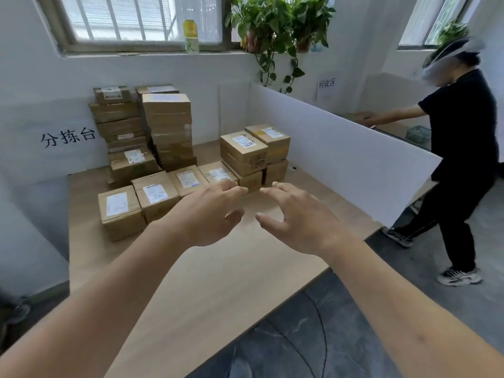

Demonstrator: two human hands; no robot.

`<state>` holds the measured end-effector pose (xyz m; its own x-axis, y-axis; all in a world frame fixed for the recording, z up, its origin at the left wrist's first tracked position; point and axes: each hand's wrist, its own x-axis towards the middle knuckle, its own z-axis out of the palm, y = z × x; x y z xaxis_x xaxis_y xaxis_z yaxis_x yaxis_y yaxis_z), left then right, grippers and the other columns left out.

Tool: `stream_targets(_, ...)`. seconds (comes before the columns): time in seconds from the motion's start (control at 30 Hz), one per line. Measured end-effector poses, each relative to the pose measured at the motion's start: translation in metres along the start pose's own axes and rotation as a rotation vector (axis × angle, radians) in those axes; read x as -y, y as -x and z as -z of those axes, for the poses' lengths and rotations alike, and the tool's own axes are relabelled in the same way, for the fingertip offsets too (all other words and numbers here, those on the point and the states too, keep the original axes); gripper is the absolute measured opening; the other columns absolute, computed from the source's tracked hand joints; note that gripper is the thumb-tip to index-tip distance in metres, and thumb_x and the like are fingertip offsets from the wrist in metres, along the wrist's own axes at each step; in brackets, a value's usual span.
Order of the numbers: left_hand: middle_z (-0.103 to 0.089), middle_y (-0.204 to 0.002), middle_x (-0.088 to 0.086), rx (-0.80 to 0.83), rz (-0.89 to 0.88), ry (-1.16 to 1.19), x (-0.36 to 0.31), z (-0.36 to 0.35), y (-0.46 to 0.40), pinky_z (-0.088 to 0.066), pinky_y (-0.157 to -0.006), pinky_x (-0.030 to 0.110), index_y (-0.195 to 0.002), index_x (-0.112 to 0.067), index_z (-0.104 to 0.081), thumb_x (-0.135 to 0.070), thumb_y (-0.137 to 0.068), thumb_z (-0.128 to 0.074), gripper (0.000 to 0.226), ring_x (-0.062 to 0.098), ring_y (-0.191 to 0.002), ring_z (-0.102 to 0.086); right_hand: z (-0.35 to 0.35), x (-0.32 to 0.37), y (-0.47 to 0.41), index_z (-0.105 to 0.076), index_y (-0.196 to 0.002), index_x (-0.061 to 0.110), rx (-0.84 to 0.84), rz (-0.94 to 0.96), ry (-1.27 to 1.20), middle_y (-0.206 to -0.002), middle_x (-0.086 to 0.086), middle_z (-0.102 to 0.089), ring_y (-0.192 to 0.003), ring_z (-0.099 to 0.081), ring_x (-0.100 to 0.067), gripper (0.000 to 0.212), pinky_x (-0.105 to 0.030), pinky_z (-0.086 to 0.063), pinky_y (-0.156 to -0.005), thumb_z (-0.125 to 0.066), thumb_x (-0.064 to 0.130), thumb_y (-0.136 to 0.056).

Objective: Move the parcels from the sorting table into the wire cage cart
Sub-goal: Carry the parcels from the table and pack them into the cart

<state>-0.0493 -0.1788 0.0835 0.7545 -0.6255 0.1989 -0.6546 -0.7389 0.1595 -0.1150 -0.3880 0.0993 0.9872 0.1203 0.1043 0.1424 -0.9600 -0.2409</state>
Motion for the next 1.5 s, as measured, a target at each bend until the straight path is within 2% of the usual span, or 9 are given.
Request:
stream_targets(0.1, -0.044, -0.150, -0.003, 0.003, 0.013, -0.007, 0.024, -0.022, -0.051, -0.053, -0.098, 0.038, -0.155, -0.027, -0.041, -0.039, -0.105, -0.052, 0.053, 0.025, -0.127, -0.055, -0.010, -0.033, -0.054, -0.036, -0.158, 0.034, 0.021, -0.007, 0.017, -0.167, 0.005, -0.032, -0.150, -0.035, -0.017, 0.065, -0.039, -0.036, -0.117, -0.049, 0.062, -0.100)
stream_targets(0.27, -0.041, -0.154, -0.003, 0.048, 0.050, 0.005, 0.069, -0.056, -0.136, -0.048, -0.094, 0.030, -0.157, -0.027, -0.038, -0.039, -0.106, -0.049, 0.054, 0.022, -0.132, -0.051, -0.027, -0.083, -0.147, -0.038, -0.158, 0.033, 0.074, -0.038, 0.002, -0.166, 0.003, -0.033, -0.150, -0.035, -0.017, 0.065, -0.040, -0.036, -0.118, -0.049, 0.061, -0.100)
stream_targets(0.67, -0.048, -0.148, -0.002, 0.122, 0.185, -0.027, 0.144, -0.110, -0.286, -0.055, -0.094, 0.041, -0.151, -0.024, -0.045, -0.041, -0.105, -0.048, 0.049, 0.021, -0.131, -0.053, -0.068, -0.180, -0.314, -0.040, -0.156, 0.034, 0.177, -0.028, -0.096, -0.166, 0.006, -0.032, -0.142, -0.045, -0.016, 0.062, -0.040, -0.041, -0.114, -0.049, 0.060, -0.100)
stream_targets(0.8, -0.050, -0.146, -0.001, 0.125, 0.264, -0.031, 0.154, -0.139, -0.333, -0.056, -0.093, 0.039, -0.151, -0.022, -0.047, -0.040, -0.105, -0.049, 0.050, 0.022, -0.129, -0.054, -0.087, -0.221, -0.375, -0.042, -0.156, 0.033, 0.189, 0.038, -0.123, -0.164, 0.005, -0.035, -0.147, -0.040, -0.017, 0.062, -0.043, -0.043, -0.113, -0.051, 0.059, -0.100)
stream_targets(1.03, -0.049, -0.147, -0.002, 0.165, 0.500, 0.004, 0.179, -0.194, -0.421, -0.055, -0.091, 0.040, -0.151, -0.024, -0.046, -0.044, -0.104, -0.048, 0.051, 0.022, -0.128, -0.055, -0.130, -0.300, -0.489, -0.042, -0.155, 0.032, 0.281, 0.119, -0.189, -0.163, 0.006, -0.036, -0.147, -0.040, -0.018, 0.062, -0.044, -0.043, -0.113, -0.051, 0.057, -0.099)
stream_targets(1.13, -0.047, -0.148, -0.001, 0.209, 0.601, 0.028, 0.189, -0.212, -0.451, -0.052, -0.097, 0.040, -0.152, -0.025, -0.043, -0.045, -0.105, -0.048, 0.051, 0.024, -0.130, -0.053, -0.149, -0.325, -0.526, -0.042, -0.155, 0.032, 0.322, 0.119, -0.203, -0.160, 0.005, -0.038, -0.141, -0.045, -0.021, 0.061, -0.045, -0.048, -0.108, -0.051, 0.056, -0.099)
stream_targets(1.33, -0.046, -0.144, 0.004, 0.273, 0.764, 0.028, 0.210, -0.242, -0.483, -0.054, -0.095, 0.045, -0.153, -0.028, -0.038, -0.048, -0.104, -0.045, 0.053, 0.029, -0.124, -0.055, -0.181, -0.347, -0.578, -0.043, -0.151, 0.032, 0.373, 0.082, -0.249, -0.152, -0.004, -0.043, -0.127, -0.052, -0.028, 0.056, -0.045, -0.051, -0.099, -0.051, 0.052, -0.099)
stream_targets(1.43, -0.040, -0.148, 0.006, 0.240, 0.863, 0.149, 0.220, -0.257, -0.490, -0.049, -0.103, 0.048, -0.155, -0.032, -0.035, -0.049, -0.104, -0.046, 0.055, 0.032, -0.130, -0.052, -0.189, -0.348, -0.591, -0.043, -0.152, 0.033, 0.393, 0.060, -0.348, -0.147, -0.003, -0.045, -0.124, -0.054, -0.024, 0.059, -0.042, -0.049, -0.099, -0.055, 0.050, -0.097)
stream_targets(1.5, -0.042, -0.143, 0.004, 0.160, 0.926, 0.293, 0.224, -0.266, -0.491, -0.048, -0.105, 0.047, -0.152, -0.035, -0.039, -0.050, -0.102, -0.049, 0.053, 0.031, -0.123, -0.055, -0.194, -0.347, -0.594, -0.045, -0.150, 0.038, 0.374, 0.062, -0.410, -0.139, -0.001, -0.046, -0.115, -0.057, -0.022, 0.057, -0.040, -0.050, -0.096, -0.056, 0.051, -0.095)
